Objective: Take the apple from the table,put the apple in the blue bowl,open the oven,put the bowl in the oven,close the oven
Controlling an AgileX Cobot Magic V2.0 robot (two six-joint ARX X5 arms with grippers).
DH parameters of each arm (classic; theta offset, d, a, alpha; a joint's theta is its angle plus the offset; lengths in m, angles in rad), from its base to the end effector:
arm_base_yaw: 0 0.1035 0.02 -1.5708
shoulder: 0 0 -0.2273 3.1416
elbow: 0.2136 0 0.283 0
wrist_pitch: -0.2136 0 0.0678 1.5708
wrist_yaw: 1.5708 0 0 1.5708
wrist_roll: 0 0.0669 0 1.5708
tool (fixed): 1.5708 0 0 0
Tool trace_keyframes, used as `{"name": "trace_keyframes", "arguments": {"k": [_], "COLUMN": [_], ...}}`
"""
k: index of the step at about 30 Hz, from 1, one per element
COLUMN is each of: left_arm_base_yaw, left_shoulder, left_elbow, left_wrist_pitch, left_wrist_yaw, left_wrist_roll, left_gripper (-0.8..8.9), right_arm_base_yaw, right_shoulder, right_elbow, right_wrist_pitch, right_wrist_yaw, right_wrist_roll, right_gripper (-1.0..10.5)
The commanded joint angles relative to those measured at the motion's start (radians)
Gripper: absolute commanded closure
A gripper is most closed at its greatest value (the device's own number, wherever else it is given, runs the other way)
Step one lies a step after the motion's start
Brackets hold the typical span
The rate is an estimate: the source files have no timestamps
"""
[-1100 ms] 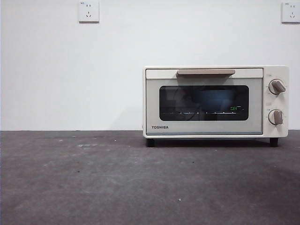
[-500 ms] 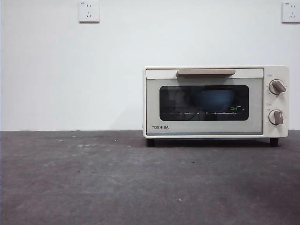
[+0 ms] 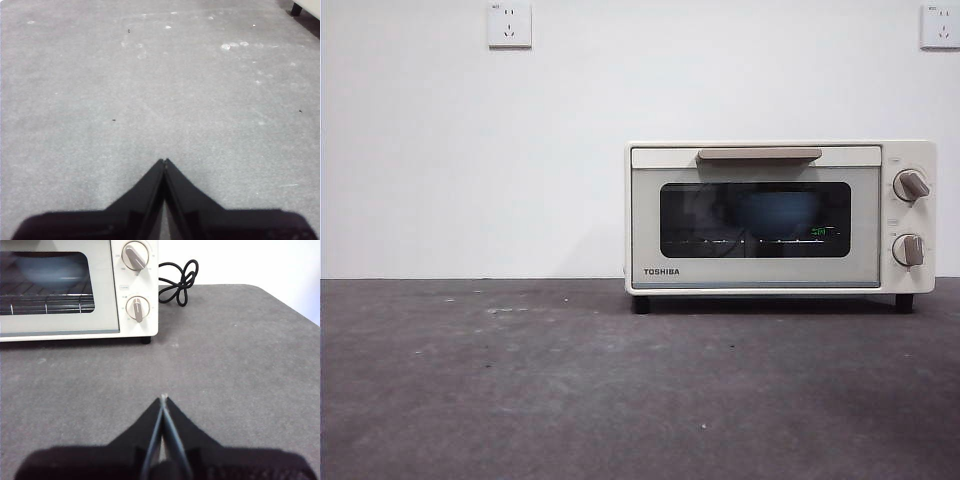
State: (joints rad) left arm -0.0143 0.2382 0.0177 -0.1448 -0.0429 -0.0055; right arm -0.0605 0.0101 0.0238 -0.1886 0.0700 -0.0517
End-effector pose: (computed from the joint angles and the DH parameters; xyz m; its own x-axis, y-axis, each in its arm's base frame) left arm 0.2079 -0.0001 0.1071 0.9337 0.0295 -0.3569 -0.0277 0.9996 0.0102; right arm 0.2003 -0.0168 0.1462 0.9763 -0.1292 -0.1736 0.1199 0.9908 -0.0630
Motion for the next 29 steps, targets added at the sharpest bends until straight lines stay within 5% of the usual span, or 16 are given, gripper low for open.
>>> {"name": "trace_keyframes", "arguments": {"k": [1, 29], "left_arm_base_yaw": [0.002, 0.002], "left_shoulder": [0.000, -0.235], "left_elbow": [-0.010, -0.010], "left_wrist_pitch": [0.009, 0.007], "left_wrist_yaw": [-0.002, -0.002], "left_wrist_roll": [-0.007, -0.007], "left_gripper": [8.17, 8.17], "right_arm_base_yaw": [0.000, 0.000], "right_shoulder": [-0.001, -0.001], "right_elbow": [-0.010, -0.010], "right_wrist_pitch": [0.005, 0.005], "right_wrist_yaw": [-0.003, -0.003], "right_wrist_roll": [0.003, 0.003], "right_gripper": [9.5, 9.5]}}
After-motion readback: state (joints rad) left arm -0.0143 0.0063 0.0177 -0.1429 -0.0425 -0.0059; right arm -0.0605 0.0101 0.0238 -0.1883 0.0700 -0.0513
